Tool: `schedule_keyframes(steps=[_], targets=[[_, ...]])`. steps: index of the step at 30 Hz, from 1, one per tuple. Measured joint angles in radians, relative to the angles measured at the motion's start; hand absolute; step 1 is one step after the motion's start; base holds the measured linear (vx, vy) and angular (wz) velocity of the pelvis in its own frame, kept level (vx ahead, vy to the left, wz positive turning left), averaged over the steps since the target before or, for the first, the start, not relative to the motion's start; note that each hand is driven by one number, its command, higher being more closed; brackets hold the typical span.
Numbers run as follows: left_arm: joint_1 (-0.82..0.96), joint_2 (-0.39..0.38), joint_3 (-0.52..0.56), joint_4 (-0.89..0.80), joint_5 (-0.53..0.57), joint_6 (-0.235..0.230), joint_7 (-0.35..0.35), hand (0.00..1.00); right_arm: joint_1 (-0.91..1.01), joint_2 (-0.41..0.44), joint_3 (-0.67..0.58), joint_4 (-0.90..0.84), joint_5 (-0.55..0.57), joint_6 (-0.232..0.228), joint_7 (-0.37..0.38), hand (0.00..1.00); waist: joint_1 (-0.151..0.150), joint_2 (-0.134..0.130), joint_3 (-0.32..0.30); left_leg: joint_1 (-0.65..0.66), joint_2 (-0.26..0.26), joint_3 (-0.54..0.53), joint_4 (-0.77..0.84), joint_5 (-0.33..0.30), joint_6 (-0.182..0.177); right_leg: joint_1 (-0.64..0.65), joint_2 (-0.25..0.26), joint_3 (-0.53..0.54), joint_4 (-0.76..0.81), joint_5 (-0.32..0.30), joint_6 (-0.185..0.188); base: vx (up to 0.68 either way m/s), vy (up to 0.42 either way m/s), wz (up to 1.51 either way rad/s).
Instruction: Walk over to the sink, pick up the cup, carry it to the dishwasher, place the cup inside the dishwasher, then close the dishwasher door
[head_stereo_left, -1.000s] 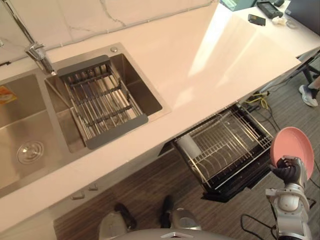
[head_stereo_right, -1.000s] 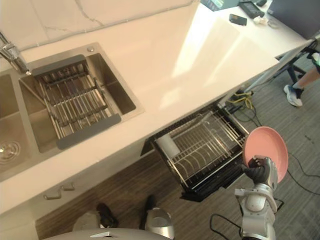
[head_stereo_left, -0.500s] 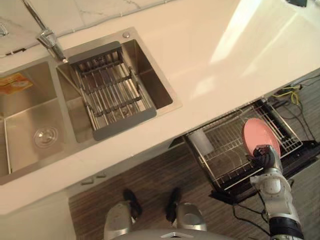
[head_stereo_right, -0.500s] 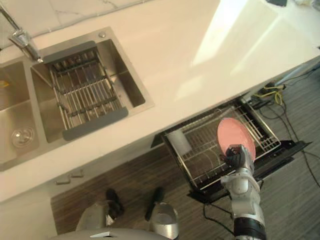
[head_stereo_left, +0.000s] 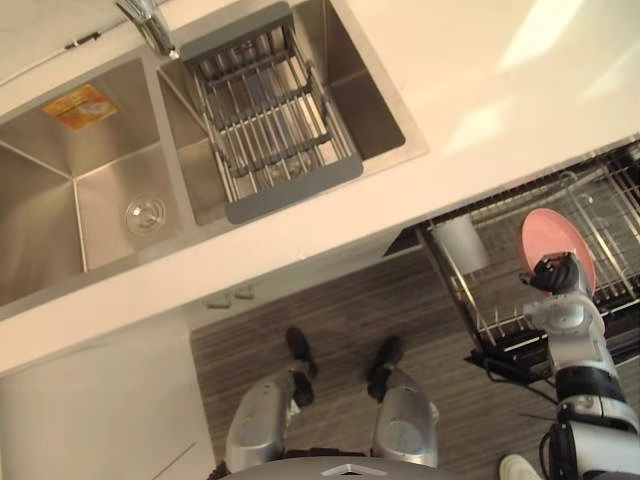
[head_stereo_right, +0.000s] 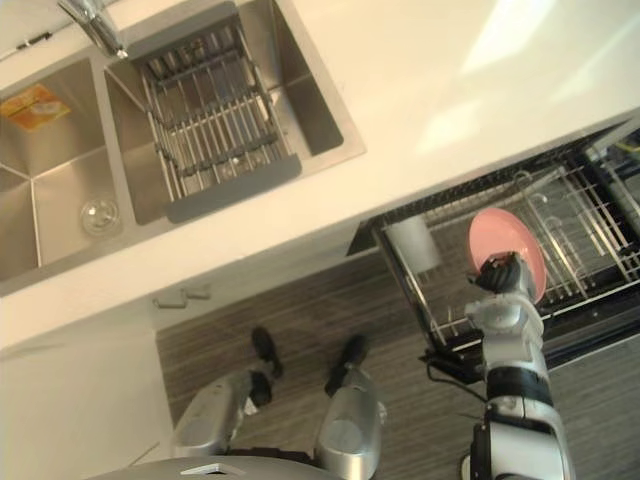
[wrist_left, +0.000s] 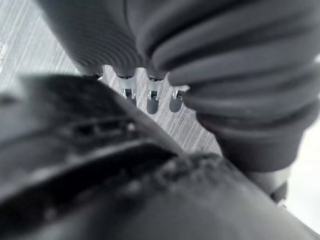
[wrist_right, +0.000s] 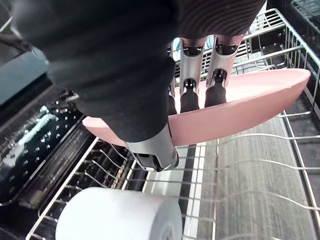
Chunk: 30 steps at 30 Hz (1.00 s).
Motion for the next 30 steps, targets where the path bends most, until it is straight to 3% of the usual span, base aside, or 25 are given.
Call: schedule_keyframes(steps=[5, 6, 10, 15, 20, 23, 26, 30], targets=[[-0.047, 0.001, -0.029, 0.005, -0.015, 0.01, -0.007, 0.0, -0.154, -0.089, 0.081, 0.096, 0.039, 0.08, 0.049, 1.0, 0.008, 0.067, 0.02, -0.02, -0.036, 0.0, -0.056, 0.038, 0.007, -0.061, -0.022, 0.028, 0.014, 0.024, -0.001, -0.02, 0.065, -0.08], [-0.057, 0.001, -0.036, 0.005, -0.015, 0.01, -0.009, 0.0, -0.183, -0.096, 0.084, 0.12, 0.045, 0.103, 0.049, 0.0, 0.008, 0.082, 0.023, -0.021, -0.042, -0.004, -0.066, 0.047, 0.017, -0.071, -0.028, 0.029, 0.027, 0.021, -0.001, 0.04, 0.009, 0.08], [-0.064, 0.001, -0.038, 0.006, -0.013, 0.02, -0.01, 0.0, -0.23, -0.102, 0.077, 0.166, 0.143, 0.186, -0.014, 0.0, 0.018, 0.085, 0.022, -0.033, -0.064, -0.022, -0.066, 0.067, 0.038, -0.126, -0.07, 0.054, 0.117, -0.017, 0.003, 0.06, -0.038, 0.05], [-0.065, 0.001, -0.037, 0.008, -0.001, 0.042, -0.025, 0.0, -0.26, -0.105, 0.071, 0.164, 0.158, 0.204, -0.091, 0.0, 0.019, 0.086, 0.021, -0.035, -0.079, -0.055, -0.067, 0.069, 0.041, -0.164, -0.094, 0.079, 0.179, -0.051, -0.001, 0.06, -0.086, -0.06], [-0.065, 0.0, -0.037, 0.007, 0.017, 0.042, -0.026, 0.0, -0.261, -0.106, -0.013, 0.156, 0.175, 0.205, -0.186, 0.0, 0.013, 0.089, 0.02, -0.032, -0.084, -0.073, -0.067, 0.071, 0.042, -0.171, -0.107, 0.083, 0.213, -0.075, -0.008, 0.04, -0.083, 0.04], [-0.065, 0.0, -0.035, 0.006, 0.025, 0.048, -0.026, 0.0, -0.248, -0.103, -0.042, 0.11, 0.188, 0.198, -0.217, 0.0, 0.007, 0.089, 0.02, -0.024, -0.084, -0.072, -0.067, 0.071, 0.042, -0.166, -0.107, 0.084, 0.219, -0.078, -0.006, 0.04, -0.069, -0.01], [-0.065, 0.0, -0.034, -0.001, 0.038, 0.059, -0.008, 0.0, -0.191, -0.101, -0.096, 0.011, 0.235, 0.157, -0.232, 0.0, 0.004, 0.088, 0.02, 0.008, -0.084, -0.072, -0.077, 0.071, 0.042, -0.138, -0.108, 0.082, 0.221, -0.085, -0.003, 0.04, -0.061, -0.02], [-0.058, -0.009, 0.024, -0.002, 0.118, 0.056, 0.005, 0.0, -0.064, -0.055, -0.188, -0.286, 0.305, 0.084, -0.249, 0.0, -0.023, 0.076, 0.028, 0.064, -0.082, -0.07, -0.083, 0.06, 0.042, -0.078, -0.103, 0.076, 0.211, -0.098, 0.011, 0.04, -0.046, -0.04]])
